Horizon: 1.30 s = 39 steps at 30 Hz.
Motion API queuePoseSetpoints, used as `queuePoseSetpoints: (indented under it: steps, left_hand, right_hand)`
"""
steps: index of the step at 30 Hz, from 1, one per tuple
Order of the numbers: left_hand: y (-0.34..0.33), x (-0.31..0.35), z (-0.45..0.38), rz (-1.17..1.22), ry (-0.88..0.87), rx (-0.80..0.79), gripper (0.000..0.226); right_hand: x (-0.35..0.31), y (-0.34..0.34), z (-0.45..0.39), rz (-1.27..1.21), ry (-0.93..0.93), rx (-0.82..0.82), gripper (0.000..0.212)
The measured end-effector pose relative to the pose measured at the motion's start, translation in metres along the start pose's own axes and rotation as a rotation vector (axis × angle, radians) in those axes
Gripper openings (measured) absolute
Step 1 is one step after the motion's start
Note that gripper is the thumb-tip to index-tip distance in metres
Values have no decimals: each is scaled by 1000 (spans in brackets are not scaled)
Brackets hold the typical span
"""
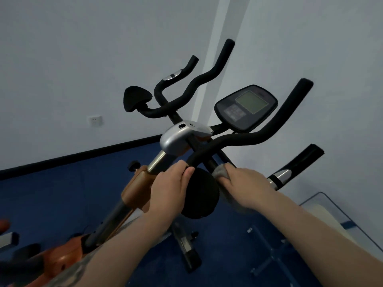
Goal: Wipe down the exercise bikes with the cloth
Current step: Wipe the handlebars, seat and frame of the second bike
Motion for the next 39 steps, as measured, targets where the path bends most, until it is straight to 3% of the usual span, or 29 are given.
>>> queuePoseSetpoints:
  steps: [2, 5, 9, 13, 15, 18, 23, 26, 28, 31, 34, 36, 39]
  left_hand:
    - [-1, 0, 2, 23, -14, 8, 37]
    - [2, 5, 0, 8, -62, 27, 29]
    - [7, 23, -14, -126, -191, 30, 21]
    - [-1, 55, -26, -245, -323, -80, 16]
    - [-8, 69, -31, -250, -375, -84, 15]
    - [-20, 83, -33, -186, -389, -118, 13]
    - [-45, 84, -29, -399, -411, -184, 23]
    - [-45, 82, -29, -395, -421, -181, 21]
    - [-42, 81, -27, -356, -429, -167, 19]
    - [-40, 81, -26, -330, -429, -145, 17]
    - [-41, 82, -27, -340, -440, -153, 19]
    - [-41, 82, -27, -350, -434, -157, 20]
    - [-41, 80, -26, -328, -404, -163, 22]
  right_hand:
    - [-7, 1, -12, -16, -91, 27, 46]
    - [-20, -5, -10, 2, -195, 210, 41]
    - [-23, -4, 32, 185, -23, 412, 44]
    - [18, 4, 67, 359, 174, 503, 42]
    - [45, 15, 77, 363, 48, 617, 43]
    - [54, 18, 80, 169, -188, 816, 33]
    - [53, 7, 80, 233, 67, 651, 36]
    - [86, 38, 82, 335, 12, 626, 36]
    - [75, 34, 75, 264, -55, 654, 37]
    - [59, 16, 70, 188, 76, 649, 33]
    - [85, 49, 65, 428, 266, 486, 29]
    - [104, 76, 55, 631, 316, 470, 20]
    - [130, 98, 52, 645, 189, 558, 21]
Point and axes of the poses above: each hand's wrist, its own z-axis away from the middle knuckle, its own y-axis out of the back of the hand, x = y × z, the point moved 4 cm from there along -z, towards the middle knuckle, and after that the axes turned 8 degrees about y, right-handed, at the moved point
